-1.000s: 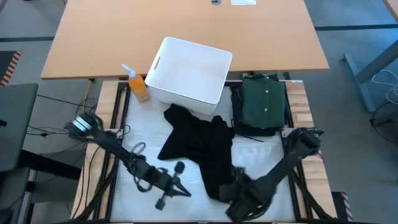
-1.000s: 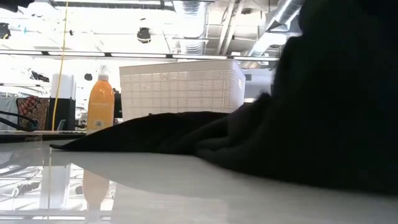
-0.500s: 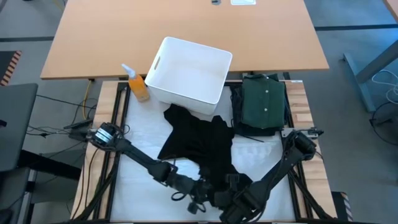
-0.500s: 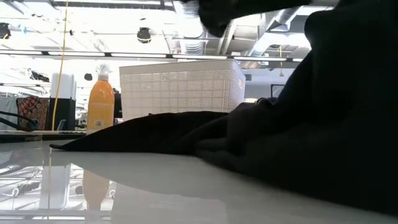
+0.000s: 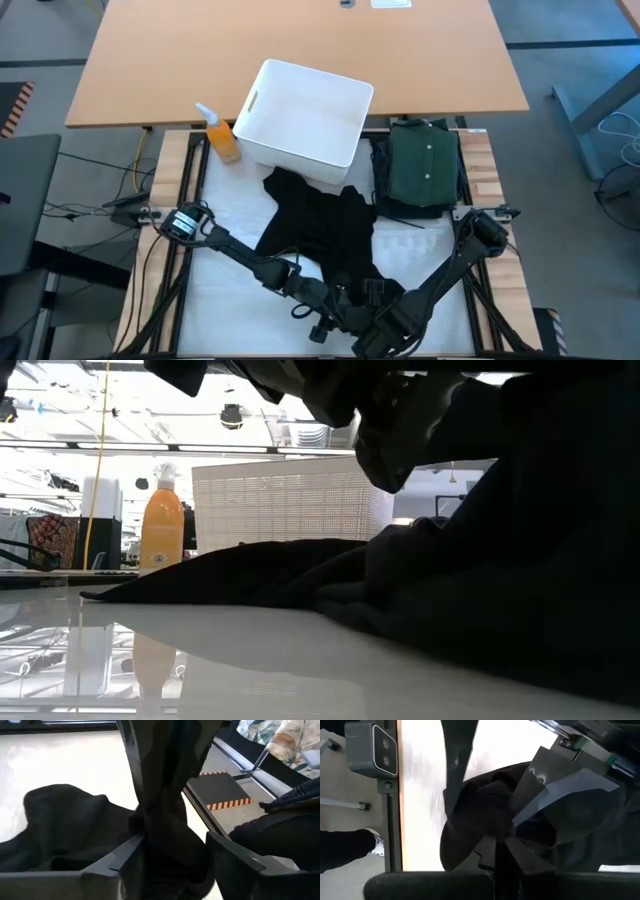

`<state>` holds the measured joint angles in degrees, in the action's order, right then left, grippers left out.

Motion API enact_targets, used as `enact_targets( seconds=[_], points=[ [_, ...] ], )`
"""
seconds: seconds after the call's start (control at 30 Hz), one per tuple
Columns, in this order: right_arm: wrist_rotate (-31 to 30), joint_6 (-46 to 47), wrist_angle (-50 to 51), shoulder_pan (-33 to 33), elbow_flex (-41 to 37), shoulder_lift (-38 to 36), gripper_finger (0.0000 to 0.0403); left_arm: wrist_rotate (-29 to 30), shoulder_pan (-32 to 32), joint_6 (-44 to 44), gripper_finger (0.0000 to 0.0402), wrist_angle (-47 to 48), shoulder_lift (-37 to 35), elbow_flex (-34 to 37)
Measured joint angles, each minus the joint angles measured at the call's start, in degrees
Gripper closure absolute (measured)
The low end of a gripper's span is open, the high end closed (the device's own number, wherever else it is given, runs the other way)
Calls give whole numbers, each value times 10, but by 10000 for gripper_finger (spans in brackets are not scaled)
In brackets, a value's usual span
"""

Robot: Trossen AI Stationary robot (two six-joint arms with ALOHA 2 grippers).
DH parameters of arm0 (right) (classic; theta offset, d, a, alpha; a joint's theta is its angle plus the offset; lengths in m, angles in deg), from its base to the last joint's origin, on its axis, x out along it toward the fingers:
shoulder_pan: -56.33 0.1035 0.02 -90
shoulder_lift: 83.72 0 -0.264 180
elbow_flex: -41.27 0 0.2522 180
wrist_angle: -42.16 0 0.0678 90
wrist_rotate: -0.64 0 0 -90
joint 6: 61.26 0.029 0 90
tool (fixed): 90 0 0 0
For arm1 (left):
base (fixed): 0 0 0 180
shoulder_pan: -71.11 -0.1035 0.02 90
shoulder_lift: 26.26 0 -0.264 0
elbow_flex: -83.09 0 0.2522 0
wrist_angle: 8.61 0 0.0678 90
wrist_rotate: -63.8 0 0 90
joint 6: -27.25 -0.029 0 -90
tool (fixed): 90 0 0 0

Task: Fold laundry
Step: Fold the black shirt

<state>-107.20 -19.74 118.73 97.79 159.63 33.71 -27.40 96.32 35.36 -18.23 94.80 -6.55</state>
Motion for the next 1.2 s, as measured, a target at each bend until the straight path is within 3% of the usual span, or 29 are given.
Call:
enact_targets(
  seconds=[0.1,0.3,0.37,0.47,0.57,0.73,0.87,1.03,1.2],
  points=[
    [0,0,0,-5,0,0,366,5,0,2,253,5,0,-4],
    [1,-43,-1,-7,0,-3,314,9,-2,-2,386,34,0,-18],
    [10,-56,7,-7,0,-13,290,-6,-2,-13,392,60,-3,-27],
    [18,-47,46,-2,0,-37,253,-11,-1,-33,397,177,-40,-35],
    [6,-4,101,10,0,-64,221,26,15,-55,399,299,-119,-35],
    [-120,53,157,55,-16,-90,192,127,73,-83,400,422,-288,-37],
    [-190,87,145,78,-83,-103,189,211,134,-86,400,434,-406,-37],
    [-241,98,11,66,-226,-113,191,349,203,-86,401,439,-500,-37],
    [-237,-47,-289,17,-370,-113,190,455,233,-85,401,438,-542,-37]
  ],
)
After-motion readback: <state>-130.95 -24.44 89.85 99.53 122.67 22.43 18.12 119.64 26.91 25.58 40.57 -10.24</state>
